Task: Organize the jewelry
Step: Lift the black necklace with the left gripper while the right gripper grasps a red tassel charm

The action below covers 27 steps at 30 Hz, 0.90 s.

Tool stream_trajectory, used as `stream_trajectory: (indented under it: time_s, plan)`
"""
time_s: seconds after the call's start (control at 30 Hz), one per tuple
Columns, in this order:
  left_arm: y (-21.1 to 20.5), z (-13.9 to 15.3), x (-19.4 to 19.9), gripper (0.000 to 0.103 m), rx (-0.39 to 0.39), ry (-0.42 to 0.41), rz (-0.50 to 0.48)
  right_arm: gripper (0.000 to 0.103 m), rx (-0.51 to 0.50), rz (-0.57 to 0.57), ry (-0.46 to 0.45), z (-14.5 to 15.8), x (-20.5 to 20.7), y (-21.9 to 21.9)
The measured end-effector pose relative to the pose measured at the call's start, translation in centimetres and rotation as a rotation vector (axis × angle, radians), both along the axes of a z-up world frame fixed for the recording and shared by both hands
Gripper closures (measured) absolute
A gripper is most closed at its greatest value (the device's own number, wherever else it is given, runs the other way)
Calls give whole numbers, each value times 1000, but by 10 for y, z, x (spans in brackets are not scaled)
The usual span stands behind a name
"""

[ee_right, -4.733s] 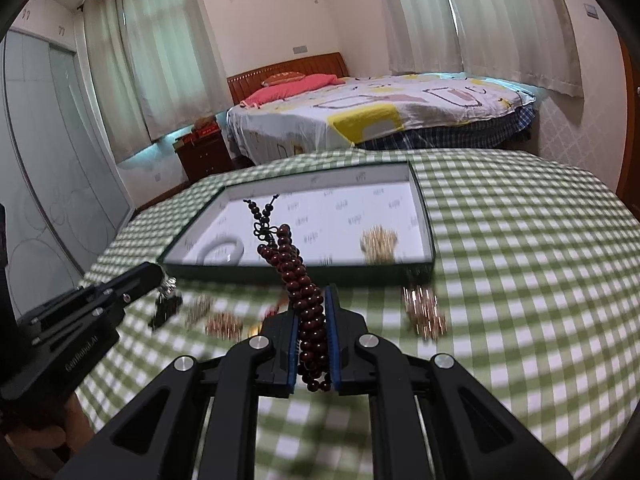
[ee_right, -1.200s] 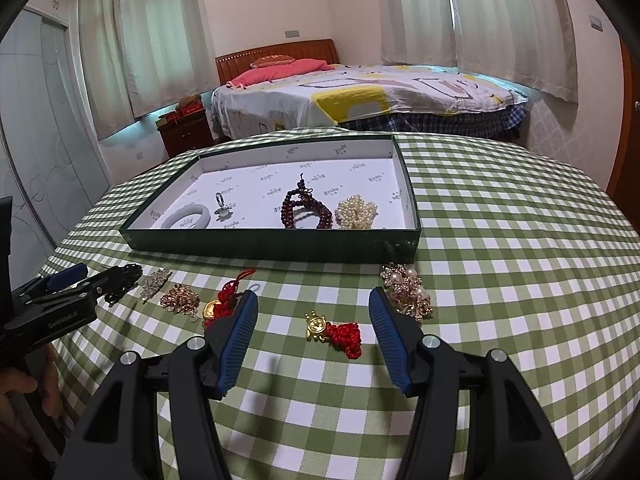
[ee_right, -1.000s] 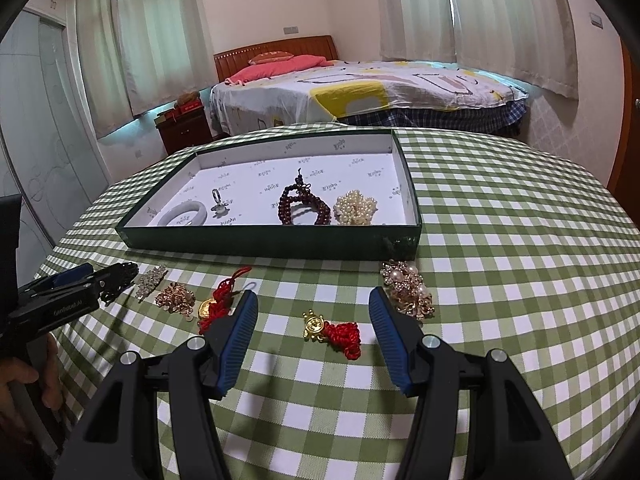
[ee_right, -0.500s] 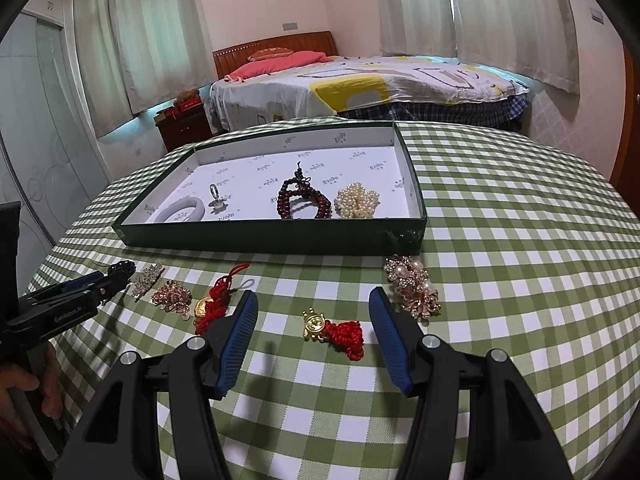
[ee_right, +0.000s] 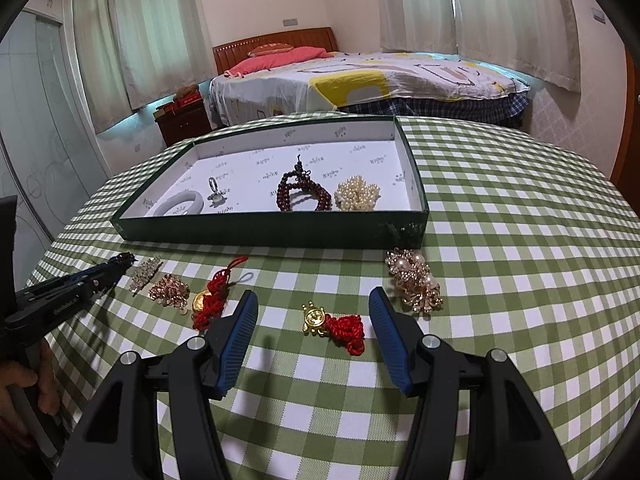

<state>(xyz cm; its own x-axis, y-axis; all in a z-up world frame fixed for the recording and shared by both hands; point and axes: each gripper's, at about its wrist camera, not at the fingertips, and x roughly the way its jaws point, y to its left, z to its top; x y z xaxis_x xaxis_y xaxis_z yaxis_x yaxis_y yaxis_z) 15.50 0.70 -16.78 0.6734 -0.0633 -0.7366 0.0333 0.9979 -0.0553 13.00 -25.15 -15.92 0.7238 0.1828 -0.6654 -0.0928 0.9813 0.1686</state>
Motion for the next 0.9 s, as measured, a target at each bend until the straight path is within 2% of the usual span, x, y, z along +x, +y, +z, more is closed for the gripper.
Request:
stream_trajectory:
  time_s: [0.33,0.4,0.5,0.57,0.6,0.9]
  plan:
    - [4,-1,-1,86,-11,2,5,46,-4,-7,56,-10,7,-4]
    - [5,-1,-1,86,-11,3,6,49,-7,-3,57,-10,6,-3]
    - [5,-2,-1,86,-13,4,8,61,0,18,62,-10,5,0]
    - [4,-2,-1,86,-12,4,9,72,6,36,64,-10,4,2]
    - [5,-2,-1,86,-12,4,8,74,8,48,66,-9,3,4]
    - [5,-2,-1,86,-13,3,12,76,-3,70,68,-10,-2,8]
